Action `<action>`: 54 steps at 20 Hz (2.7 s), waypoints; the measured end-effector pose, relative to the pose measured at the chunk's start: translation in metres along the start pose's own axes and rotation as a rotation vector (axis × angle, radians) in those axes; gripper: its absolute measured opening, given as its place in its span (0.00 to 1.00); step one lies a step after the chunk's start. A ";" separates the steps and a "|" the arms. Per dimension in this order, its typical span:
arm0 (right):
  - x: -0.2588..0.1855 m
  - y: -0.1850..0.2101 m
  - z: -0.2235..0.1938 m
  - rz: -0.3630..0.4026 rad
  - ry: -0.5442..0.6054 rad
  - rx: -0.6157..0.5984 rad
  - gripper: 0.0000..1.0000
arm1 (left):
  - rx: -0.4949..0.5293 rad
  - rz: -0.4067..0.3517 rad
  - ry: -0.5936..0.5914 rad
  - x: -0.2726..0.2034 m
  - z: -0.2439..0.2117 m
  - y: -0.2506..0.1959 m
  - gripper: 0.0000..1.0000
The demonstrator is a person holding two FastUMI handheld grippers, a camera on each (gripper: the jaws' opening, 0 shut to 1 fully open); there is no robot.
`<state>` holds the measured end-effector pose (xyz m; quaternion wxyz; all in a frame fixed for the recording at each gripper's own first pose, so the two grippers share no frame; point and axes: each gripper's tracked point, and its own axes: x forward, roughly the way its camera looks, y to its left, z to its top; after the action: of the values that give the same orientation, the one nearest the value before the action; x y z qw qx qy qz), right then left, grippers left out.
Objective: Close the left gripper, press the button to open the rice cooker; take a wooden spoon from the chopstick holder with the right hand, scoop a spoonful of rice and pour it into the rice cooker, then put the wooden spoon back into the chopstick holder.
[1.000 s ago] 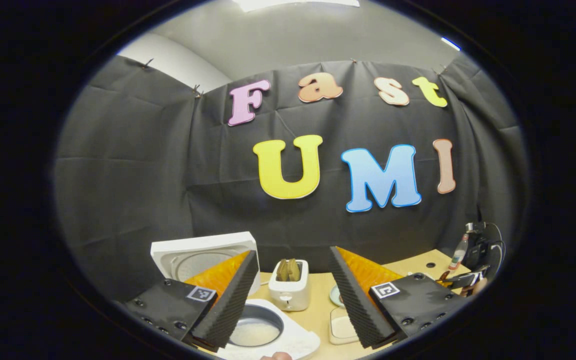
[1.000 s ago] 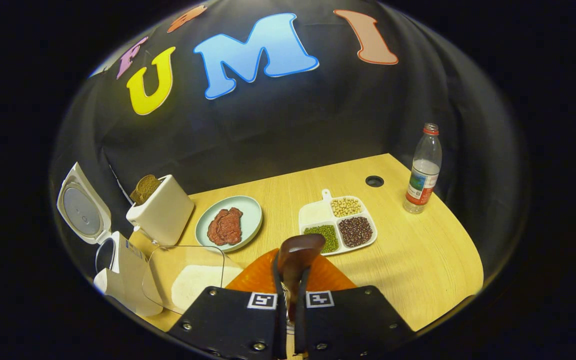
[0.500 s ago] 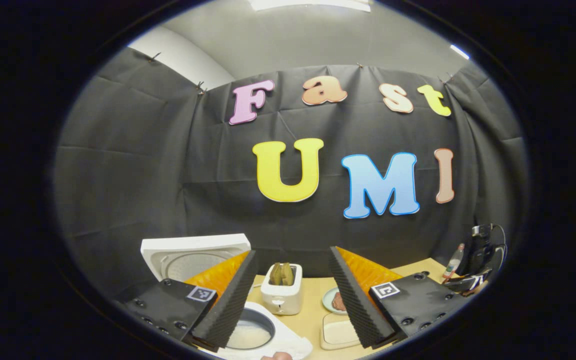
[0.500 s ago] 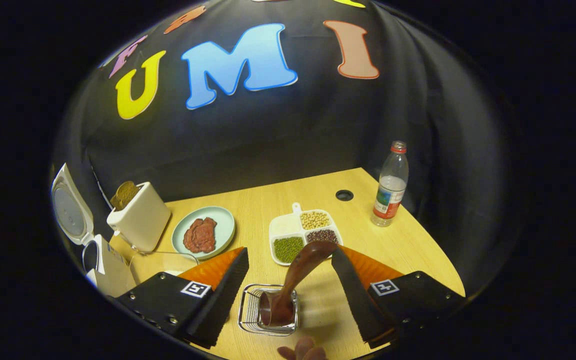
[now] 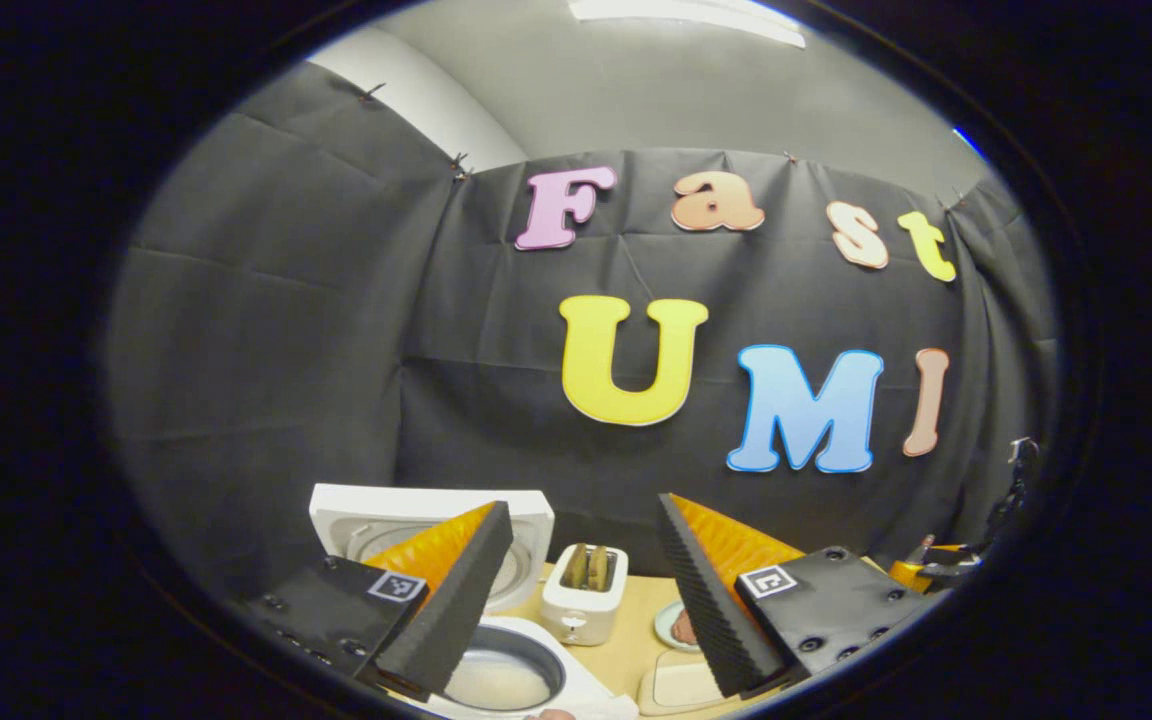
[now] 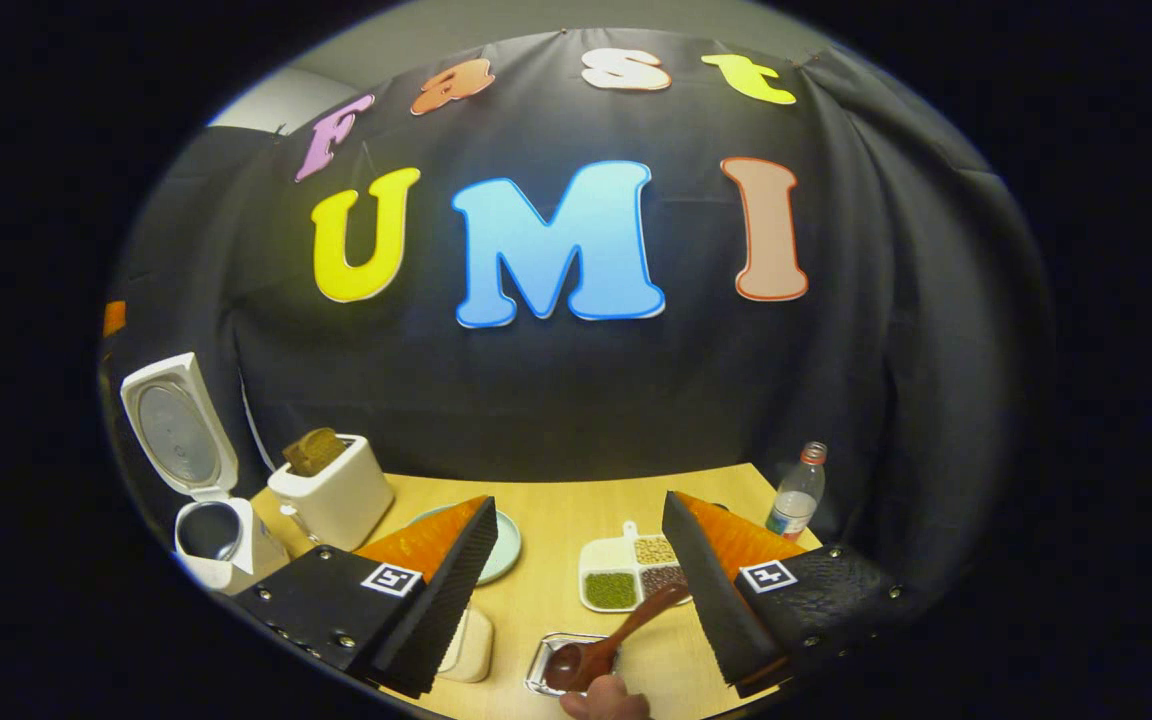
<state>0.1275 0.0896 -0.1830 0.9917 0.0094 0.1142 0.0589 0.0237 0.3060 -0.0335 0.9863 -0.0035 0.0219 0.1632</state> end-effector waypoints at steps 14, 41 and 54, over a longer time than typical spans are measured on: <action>-0.027 0.018 0.101 0.062 -0.109 0.045 0.97 | 0.073 0.109 0.027 0.095 0.029 0.076 0.94; -0.020 0.028 0.102 0.099 -0.119 0.072 1.00 | 0.064 0.292 0.218 0.135 -0.070 0.132 0.97; -0.041 0.047 0.116 0.155 -0.167 0.042 1.00 | 0.102 0.271 0.129 0.048 -0.114 0.082 0.95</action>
<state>0.1089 0.1308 -0.0597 0.9898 0.0439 0.0312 0.1321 0.0378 0.3970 -0.1492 0.9506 0.0391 0.0939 0.2932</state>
